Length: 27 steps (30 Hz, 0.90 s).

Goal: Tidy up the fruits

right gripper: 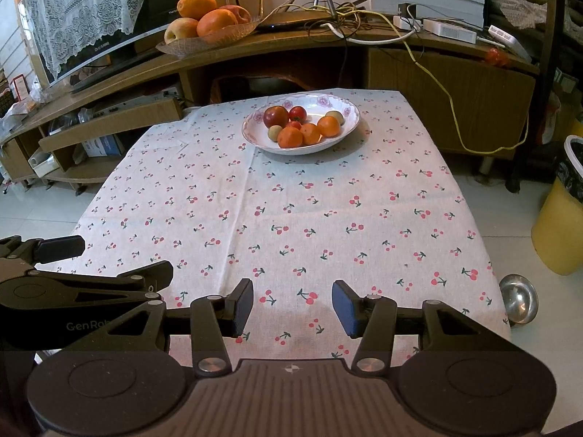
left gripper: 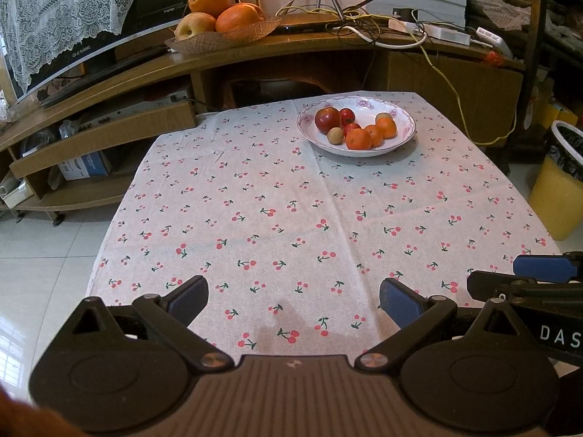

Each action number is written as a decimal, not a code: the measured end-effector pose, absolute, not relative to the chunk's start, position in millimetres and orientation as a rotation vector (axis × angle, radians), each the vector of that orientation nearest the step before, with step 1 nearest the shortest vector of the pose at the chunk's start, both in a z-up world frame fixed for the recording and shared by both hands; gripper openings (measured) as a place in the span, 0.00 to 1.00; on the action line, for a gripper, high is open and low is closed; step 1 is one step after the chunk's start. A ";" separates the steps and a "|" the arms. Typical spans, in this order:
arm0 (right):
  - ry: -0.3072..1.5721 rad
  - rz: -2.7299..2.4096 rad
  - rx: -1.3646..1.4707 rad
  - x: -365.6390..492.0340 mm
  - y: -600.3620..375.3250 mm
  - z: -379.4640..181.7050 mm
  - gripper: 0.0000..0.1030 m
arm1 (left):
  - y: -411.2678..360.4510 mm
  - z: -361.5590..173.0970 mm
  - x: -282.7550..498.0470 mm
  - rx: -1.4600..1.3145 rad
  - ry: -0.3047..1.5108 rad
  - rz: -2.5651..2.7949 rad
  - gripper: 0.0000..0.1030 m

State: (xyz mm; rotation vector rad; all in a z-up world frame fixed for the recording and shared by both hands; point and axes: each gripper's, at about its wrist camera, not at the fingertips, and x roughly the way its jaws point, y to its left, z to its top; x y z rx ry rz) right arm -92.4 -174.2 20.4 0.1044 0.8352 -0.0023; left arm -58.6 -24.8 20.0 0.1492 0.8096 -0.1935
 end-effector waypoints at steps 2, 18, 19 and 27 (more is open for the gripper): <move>0.835 -0.002 0.104 -92.5 -174.2 20.2 0.48 | -24.9 19.8 -58.5 0.150 0.810 -0.193 1.00; 0.836 -0.002 0.104 -92.5 -174.0 20.3 0.48 | -25.5 21.0 -59.2 0.158 0.802 -0.190 1.00; 0.835 -0.003 0.104 -92.5 -174.0 20.4 0.48 | -25.5 21.2 -59.3 0.158 0.802 -0.190 1.00; 0.836 -0.003 0.104 -92.4 -174.0 20.3 0.48 | -25.6 21.2 -59.1 0.160 0.801 -0.189 1.00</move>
